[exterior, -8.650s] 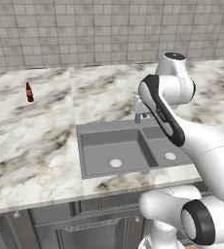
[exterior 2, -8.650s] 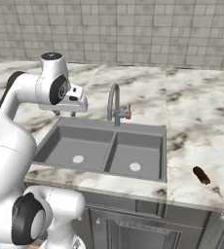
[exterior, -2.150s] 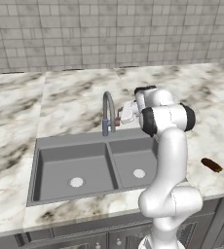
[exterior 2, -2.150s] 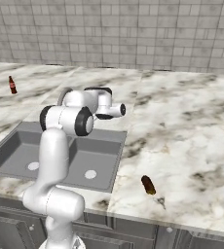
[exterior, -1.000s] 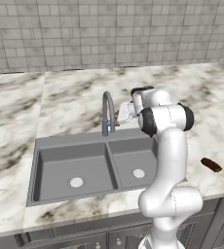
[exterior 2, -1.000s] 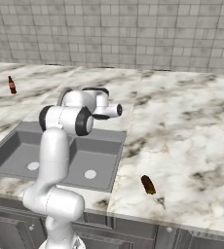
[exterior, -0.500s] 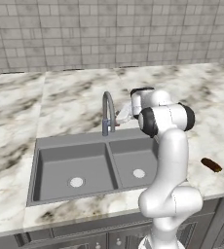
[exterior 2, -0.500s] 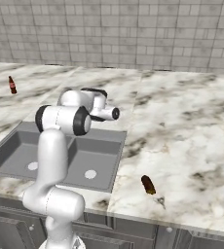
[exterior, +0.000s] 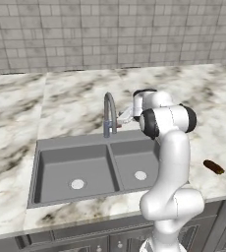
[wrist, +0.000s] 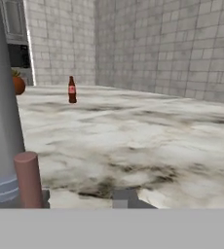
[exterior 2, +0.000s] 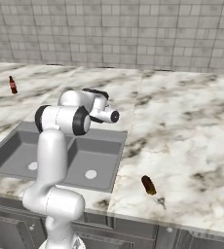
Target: Turn on the sink faucet. Then move the sweet potato from the counter to the sink. Turn off the sink. Move the vegetable from the sink to the pot next to the stove. Finally move the pot to the front right burner.
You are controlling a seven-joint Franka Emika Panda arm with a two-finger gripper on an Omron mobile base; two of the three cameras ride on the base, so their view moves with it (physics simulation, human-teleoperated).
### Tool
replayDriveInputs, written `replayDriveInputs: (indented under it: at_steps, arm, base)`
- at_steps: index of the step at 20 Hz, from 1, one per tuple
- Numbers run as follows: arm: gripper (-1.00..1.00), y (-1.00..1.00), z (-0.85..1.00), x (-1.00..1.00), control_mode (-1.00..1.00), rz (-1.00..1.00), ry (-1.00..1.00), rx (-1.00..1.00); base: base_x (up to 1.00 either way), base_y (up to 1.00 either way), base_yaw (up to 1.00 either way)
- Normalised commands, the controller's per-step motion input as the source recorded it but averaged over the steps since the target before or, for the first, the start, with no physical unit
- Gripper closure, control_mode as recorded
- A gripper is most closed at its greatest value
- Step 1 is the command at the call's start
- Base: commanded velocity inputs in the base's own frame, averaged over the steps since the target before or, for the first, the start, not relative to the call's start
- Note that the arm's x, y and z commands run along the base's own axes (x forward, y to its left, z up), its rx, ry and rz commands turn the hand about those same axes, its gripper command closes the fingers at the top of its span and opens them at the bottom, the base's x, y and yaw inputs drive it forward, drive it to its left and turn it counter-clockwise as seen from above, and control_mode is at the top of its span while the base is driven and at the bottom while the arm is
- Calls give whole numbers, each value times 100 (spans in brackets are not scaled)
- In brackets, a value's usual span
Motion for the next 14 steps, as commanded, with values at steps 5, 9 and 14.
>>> replayDriveInputs:
  at_steps: [5,9,14]
  arm:
    - [100,-77,-46,0,-100,-4,0,6]
    - [100,-84,-55,0,-100,-4,4,6]
    - [100,-91,-63,0,-100,-2,5,7]
  base:
    - [0,0,0]
    - [0,0,0]
    - [0,0,0]
